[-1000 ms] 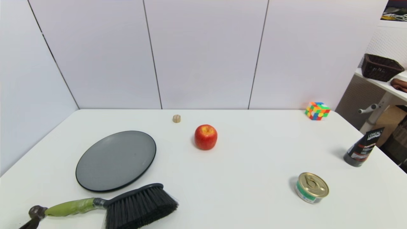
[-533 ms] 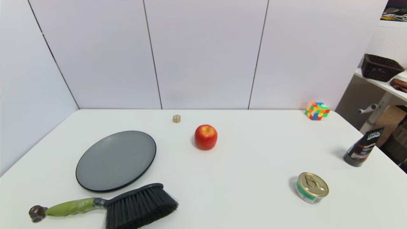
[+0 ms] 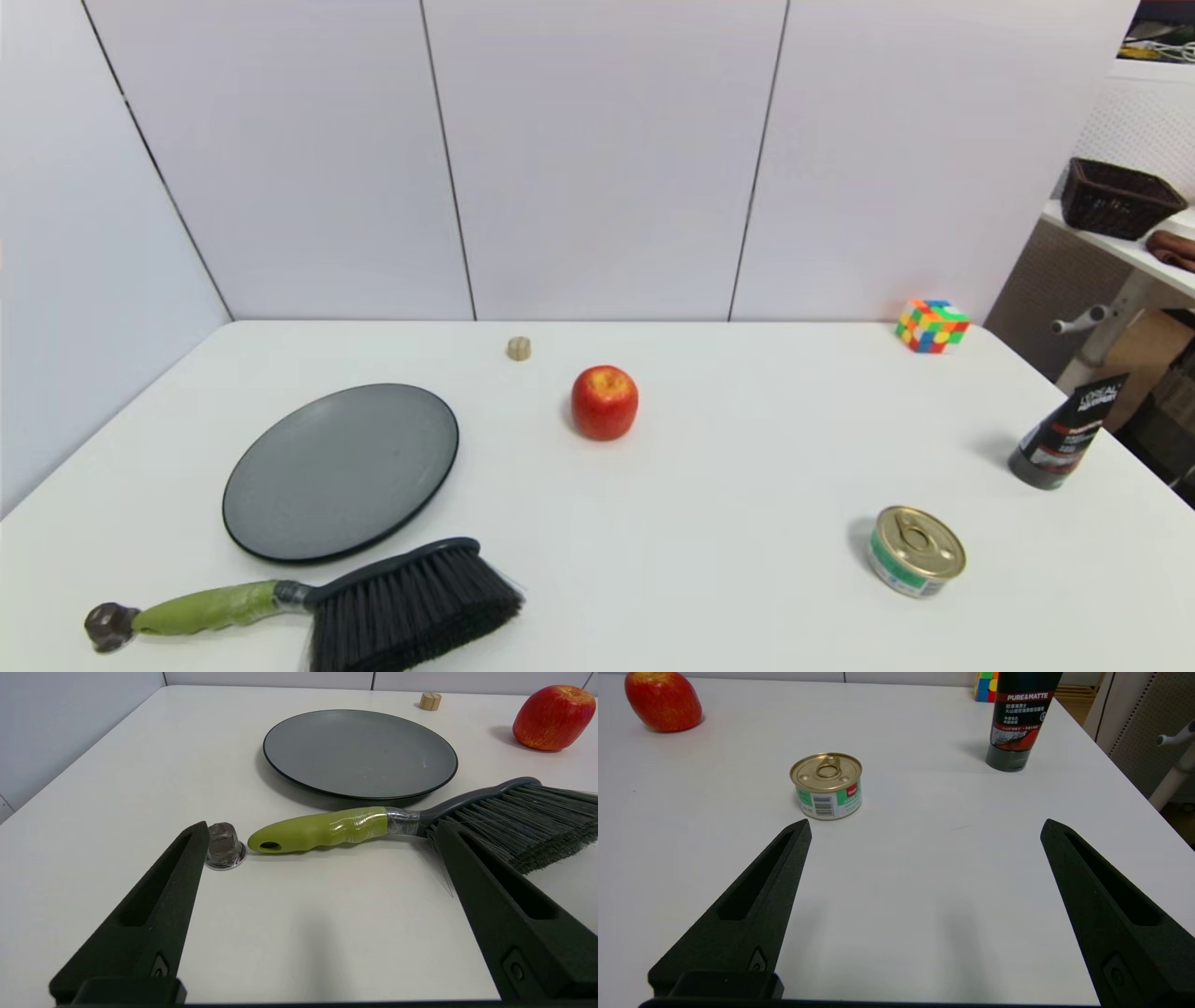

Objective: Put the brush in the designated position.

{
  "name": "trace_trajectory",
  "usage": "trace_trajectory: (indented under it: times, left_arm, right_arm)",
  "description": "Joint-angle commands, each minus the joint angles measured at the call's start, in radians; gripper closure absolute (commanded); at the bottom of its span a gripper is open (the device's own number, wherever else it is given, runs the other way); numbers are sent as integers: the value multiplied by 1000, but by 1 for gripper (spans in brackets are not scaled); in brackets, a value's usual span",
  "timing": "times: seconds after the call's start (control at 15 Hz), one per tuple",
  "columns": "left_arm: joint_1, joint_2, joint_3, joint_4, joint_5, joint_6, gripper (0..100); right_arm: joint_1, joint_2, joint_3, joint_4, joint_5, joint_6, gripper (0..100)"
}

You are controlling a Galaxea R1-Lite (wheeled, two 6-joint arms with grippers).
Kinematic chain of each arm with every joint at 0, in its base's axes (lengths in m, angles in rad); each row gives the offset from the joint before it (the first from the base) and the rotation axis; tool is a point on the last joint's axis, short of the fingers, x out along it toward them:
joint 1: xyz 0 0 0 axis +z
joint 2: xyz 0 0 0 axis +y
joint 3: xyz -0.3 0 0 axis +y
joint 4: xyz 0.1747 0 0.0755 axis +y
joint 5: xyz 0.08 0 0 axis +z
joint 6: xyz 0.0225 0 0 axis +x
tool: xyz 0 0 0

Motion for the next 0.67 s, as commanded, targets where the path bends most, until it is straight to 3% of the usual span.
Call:
trace_trajectory:
  times: [0.07, 0.67]
  left_arm:
    - [0, -2, 1, -1, 0, -1, 0]
    - [0, -2, 1, -1, 0, -1, 0]
  right_arm:
    - [0, 1, 2, 0, 1, 0, 0]
    - [0, 1, 2, 0, -8, 3, 0]
